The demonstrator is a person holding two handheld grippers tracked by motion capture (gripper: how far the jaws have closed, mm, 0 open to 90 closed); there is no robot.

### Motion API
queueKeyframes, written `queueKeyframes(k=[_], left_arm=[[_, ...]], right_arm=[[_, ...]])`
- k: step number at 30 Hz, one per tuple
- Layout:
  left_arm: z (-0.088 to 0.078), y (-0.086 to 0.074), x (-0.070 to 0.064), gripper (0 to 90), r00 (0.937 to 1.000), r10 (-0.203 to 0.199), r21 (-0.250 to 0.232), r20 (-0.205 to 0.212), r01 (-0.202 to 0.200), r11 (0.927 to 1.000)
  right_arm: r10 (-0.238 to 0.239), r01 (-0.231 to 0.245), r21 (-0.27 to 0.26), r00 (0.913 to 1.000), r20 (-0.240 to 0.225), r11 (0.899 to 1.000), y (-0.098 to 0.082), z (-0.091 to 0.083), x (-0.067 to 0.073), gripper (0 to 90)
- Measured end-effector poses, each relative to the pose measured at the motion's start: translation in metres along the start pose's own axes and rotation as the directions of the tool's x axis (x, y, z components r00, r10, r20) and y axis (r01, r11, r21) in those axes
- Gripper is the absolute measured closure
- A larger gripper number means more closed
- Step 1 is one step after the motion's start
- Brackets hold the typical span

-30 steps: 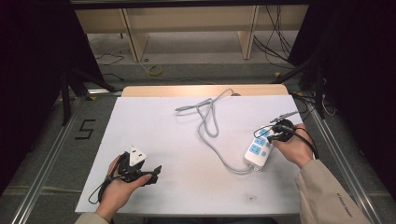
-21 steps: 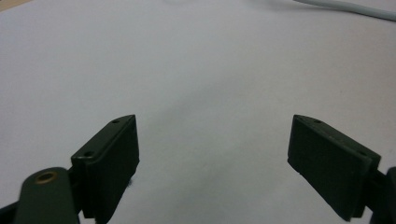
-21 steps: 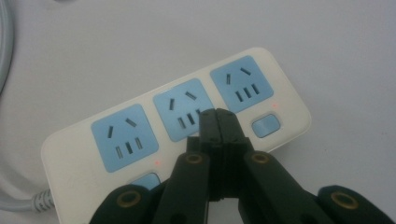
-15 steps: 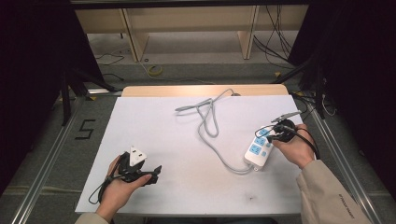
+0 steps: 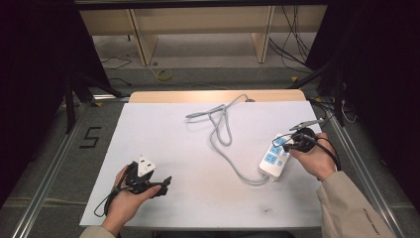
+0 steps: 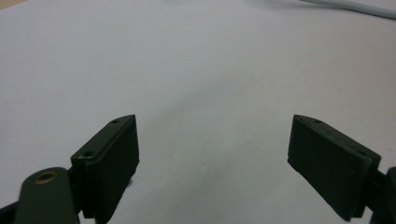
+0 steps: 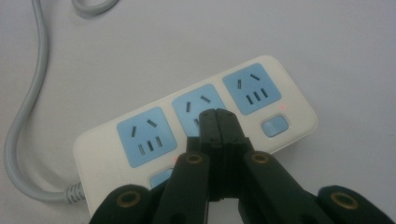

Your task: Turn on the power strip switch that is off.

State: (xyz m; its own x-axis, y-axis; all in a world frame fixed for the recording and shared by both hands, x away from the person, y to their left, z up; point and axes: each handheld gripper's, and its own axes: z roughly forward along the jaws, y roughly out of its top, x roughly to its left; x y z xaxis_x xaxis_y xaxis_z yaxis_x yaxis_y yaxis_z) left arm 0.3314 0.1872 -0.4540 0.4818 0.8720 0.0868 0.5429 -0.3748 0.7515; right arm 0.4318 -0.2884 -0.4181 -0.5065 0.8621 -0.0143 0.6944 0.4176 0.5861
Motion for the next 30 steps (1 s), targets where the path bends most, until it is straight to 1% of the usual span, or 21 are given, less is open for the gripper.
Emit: queueKeyframes(k=[11,13,26,30], left_arm=[[0.000,0.000,-0.001,16.1,1.0000,-0.005,0.000,0.002,0.005,1.0000],[0.000,0.000,-0.001,16.1,1.0000,-0.009,-0.002,0.003,0.009,1.0000],[0.000,-0.001,-0.001,16.1,1.0000,-0.004,0.006,0.005,0.004,1.0000],[0.000,-0.001,-0.001,16.1,1.0000,-0.003,0.007,0.007,0.003,1.0000]], right_arm=[[0.012,-0.013,-0.023,0.9997,-0.022,1.000,-0.004,-0.004,0.001,90.0],[0.021,-0.022,-0.028,0.9993,-0.031,0.999,-0.005,-0.005,0.001,90.0],[-0.004,0.002,-0.060,0.9989,-0.048,0.998,-0.007,-0.010,0.009,90.0],[-0.003,-0.001,-0.067,0.9985,-0.054,0.998,-0.010,-0.010,0.010,90.0]])
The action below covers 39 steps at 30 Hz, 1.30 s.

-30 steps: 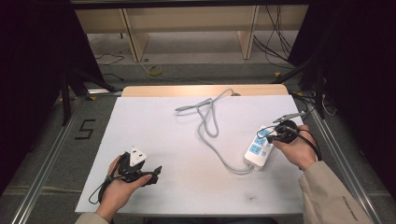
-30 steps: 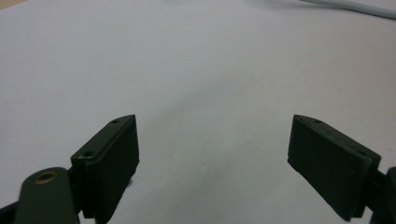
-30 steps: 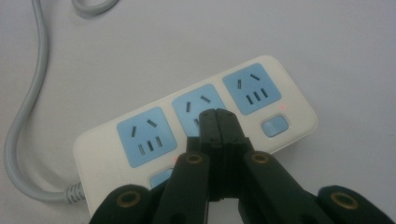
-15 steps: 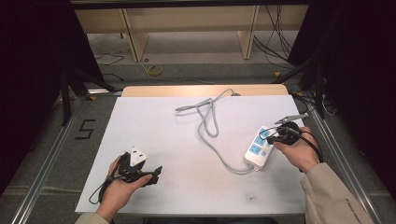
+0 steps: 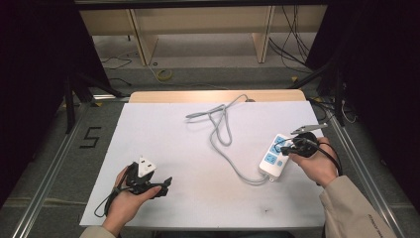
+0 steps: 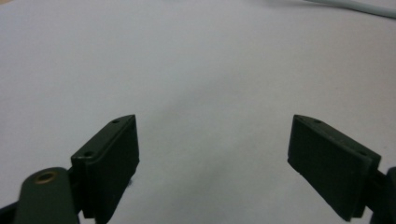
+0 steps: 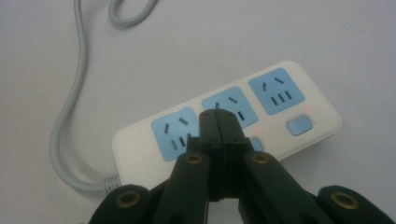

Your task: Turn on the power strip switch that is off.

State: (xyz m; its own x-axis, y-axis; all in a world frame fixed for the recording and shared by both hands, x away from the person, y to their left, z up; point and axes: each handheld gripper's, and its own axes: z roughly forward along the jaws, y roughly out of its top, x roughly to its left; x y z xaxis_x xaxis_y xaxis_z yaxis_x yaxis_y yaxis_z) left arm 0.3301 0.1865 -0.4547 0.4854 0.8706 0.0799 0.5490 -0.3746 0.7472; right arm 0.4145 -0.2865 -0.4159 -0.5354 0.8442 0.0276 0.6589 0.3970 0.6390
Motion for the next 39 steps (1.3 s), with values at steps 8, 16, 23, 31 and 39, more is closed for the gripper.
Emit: queueKeyframes(k=[8,16,23,31,39], left_arm=[[0.001,0.000,-0.001,16.0,1.0000,0.001,0.003,0.002,-0.001,1.0000],[0.001,-0.001,-0.001,15.9,1.0000,0.001,0.005,0.005,-0.001,1.0000],[0.001,-0.001,0.000,15.9,1.0000,0.002,0.007,0.007,-0.002,1.0000],[0.000,-0.002,0.000,15.9,1.0000,-0.002,0.011,0.008,0.001,0.9999],[0.000,-0.003,0.000,15.8,0.9999,0.002,0.014,0.012,-0.003,0.9999]], right_arm=[[-0.008,0.008,-0.007,1.0000,-0.005,1.000,-0.003,-0.001,0.002,90.0],[-0.016,0.016,-0.026,0.9998,-0.013,1.000,-0.007,-0.004,0.005,90.0],[-0.033,0.032,-0.043,0.9990,-0.030,0.999,-0.011,-0.008,0.008,88.0],[-0.037,0.034,-0.077,0.9983,-0.045,0.996,-0.019,-0.012,0.014,78.0],[-0.040,0.035,-0.117,0.9982,-0.045,0.993,-0.027,-0.015,0.019,64.5]])
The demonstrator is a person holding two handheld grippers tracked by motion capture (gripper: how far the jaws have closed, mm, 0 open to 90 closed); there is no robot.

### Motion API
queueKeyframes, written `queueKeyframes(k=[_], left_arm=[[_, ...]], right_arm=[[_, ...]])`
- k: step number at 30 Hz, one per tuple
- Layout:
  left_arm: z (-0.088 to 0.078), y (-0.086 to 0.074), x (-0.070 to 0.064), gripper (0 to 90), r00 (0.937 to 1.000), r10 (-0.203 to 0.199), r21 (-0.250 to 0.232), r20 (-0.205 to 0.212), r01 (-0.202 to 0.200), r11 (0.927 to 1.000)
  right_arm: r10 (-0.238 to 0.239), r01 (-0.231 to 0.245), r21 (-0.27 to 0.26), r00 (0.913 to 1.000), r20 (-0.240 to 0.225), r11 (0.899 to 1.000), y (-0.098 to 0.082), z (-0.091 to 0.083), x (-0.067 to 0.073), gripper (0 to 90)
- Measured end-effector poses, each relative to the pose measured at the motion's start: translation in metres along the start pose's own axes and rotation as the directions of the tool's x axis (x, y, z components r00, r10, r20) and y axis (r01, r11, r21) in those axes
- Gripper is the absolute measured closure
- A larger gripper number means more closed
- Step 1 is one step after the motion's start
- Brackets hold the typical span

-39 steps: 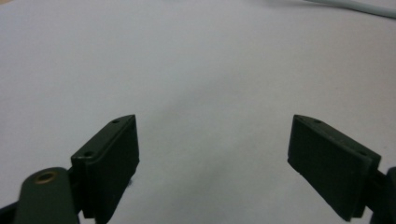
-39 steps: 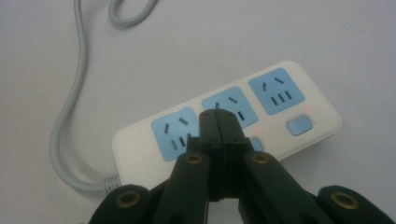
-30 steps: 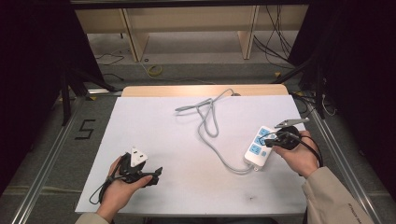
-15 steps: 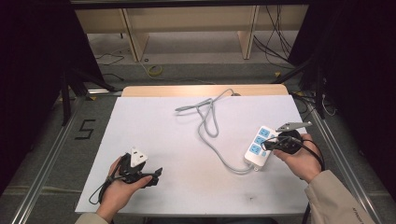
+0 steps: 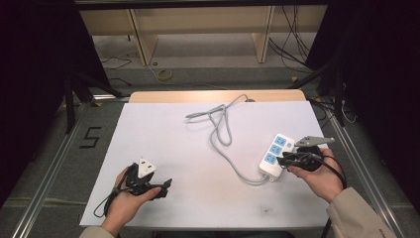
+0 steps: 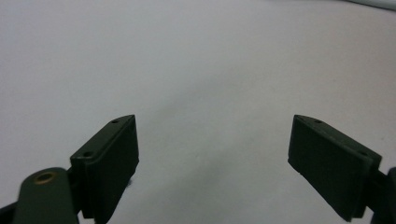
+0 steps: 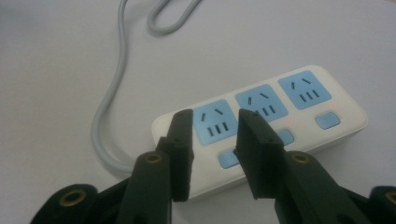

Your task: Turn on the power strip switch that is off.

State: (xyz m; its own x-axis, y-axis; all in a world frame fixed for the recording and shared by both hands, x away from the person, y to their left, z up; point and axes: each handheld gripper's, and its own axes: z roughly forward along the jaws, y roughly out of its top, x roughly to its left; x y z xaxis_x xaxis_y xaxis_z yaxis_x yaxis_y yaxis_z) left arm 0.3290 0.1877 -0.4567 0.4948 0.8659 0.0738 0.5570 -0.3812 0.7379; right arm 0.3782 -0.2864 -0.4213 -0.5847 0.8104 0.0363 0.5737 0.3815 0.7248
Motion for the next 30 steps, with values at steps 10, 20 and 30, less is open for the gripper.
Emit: queueKeyframes(k=[10,20,30], left_arm=[[-0.001,0.000,0.000,15.8,1.0000,-0.001,0.001,-0.001,0.001,1.0000],[-0.001,0.000,-0.001,15.8,1.0000,0.001,0.002,0.002,-0.001,1.0000],[0.000,0.001,-0.004,15.7,0.9998,0.013,0.005,0.012,-0.013,0.9999]], right_arm=[[-0.016,0.016,-0.055,0.9999,-0.001,0.998,-0.018,-0.008,0.008,50.9],[-0.028,0.027,-0.048,0.9994,-0.021,0.998,-0.032,-0.009,0.013,42.1],[-0.025,0.023,-0.067,0.9994,-0.023,0.998,-0.032,-0.011,0.013,37.7]])
